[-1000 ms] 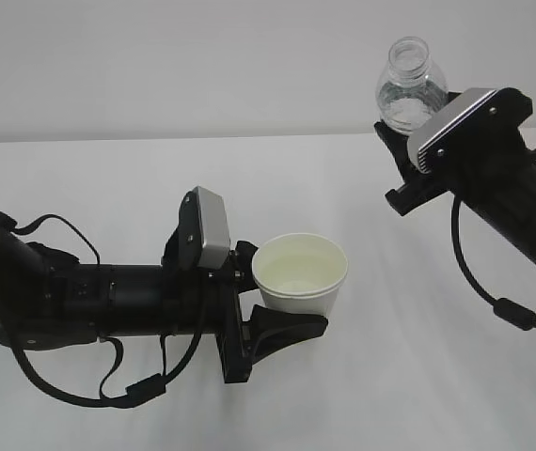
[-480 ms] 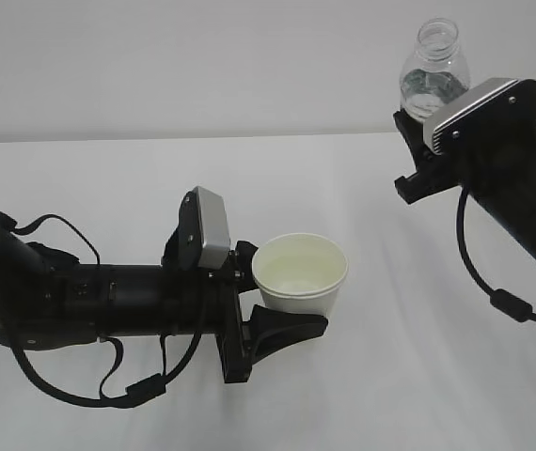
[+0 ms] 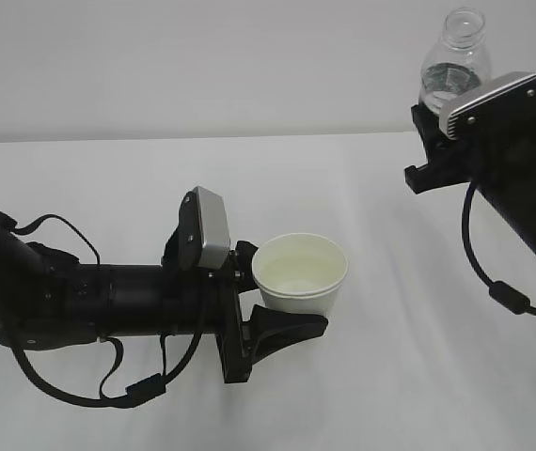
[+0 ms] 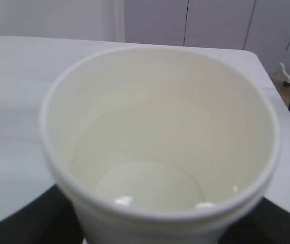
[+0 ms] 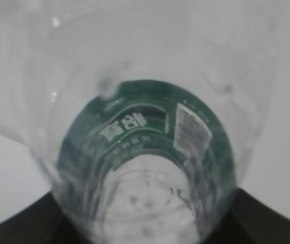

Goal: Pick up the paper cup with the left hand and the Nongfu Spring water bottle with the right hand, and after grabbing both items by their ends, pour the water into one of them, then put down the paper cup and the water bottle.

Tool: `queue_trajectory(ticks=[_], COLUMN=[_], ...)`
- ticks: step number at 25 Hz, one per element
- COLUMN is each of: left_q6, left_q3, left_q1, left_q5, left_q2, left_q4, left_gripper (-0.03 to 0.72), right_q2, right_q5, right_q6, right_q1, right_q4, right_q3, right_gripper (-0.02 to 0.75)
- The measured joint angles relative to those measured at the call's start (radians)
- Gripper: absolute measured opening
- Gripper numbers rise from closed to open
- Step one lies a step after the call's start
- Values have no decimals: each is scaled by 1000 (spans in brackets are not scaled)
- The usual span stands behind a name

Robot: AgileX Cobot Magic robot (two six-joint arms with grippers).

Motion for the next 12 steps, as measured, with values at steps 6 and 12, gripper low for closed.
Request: queue_trajectory(ticks=[6,12], left_q6=[0,0], left_q3=[0,0], left_q1=[0,0], left_q5=[0,0], left_q2=[0,0], left_q4=[0,0], left_gripper=[483,483], right_q2=[0,0], right_q5=[21,47], right_q6=[25,64], right_q1=[0,0], right_q4=[50,98], right_q3=[0,3], right_gripper=[421,420])
